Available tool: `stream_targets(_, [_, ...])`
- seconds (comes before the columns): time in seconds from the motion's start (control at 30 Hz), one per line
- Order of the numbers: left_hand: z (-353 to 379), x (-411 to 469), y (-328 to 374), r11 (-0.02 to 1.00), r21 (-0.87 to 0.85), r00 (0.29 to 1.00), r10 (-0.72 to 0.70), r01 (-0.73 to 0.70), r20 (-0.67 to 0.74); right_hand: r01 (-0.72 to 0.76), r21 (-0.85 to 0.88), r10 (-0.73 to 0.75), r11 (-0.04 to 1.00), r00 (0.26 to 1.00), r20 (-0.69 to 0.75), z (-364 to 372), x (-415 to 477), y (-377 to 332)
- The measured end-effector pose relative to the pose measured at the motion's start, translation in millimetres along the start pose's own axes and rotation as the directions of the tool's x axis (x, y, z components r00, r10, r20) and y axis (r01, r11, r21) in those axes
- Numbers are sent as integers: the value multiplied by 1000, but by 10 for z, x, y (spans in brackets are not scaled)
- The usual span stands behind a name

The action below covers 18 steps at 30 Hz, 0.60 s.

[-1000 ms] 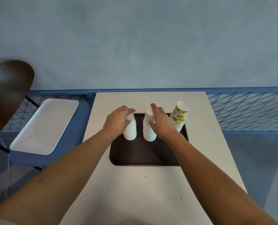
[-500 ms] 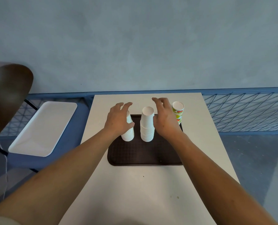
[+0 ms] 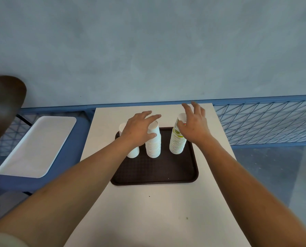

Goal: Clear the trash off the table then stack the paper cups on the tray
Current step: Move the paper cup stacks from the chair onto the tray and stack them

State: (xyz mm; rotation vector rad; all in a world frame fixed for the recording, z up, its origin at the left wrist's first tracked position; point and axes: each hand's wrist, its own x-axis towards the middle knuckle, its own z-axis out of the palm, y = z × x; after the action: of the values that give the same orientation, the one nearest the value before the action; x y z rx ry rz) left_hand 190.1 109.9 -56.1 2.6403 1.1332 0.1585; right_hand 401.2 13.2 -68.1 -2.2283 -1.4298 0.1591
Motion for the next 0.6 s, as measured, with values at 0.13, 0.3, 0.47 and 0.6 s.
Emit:
stream_targets(0.13, [54,32,60,1000,31,999,1,-2,48,-75,39,69,996,988,142,75,11,81])
stream_targets(0.3, [114,70,79,999,-39,998,6,-3,63,-93,99,70,991,975,211,219,25,191])
stream_targets(0.47, [108,103,60,999,-39,999,16,-15,40,-110,191,70,976,976,205,287,15,221])
stream_targets(0.6, [135,107,53,999,-30,1000,13,-13,21,-90,232,46,969,981,186,309,-4,217])
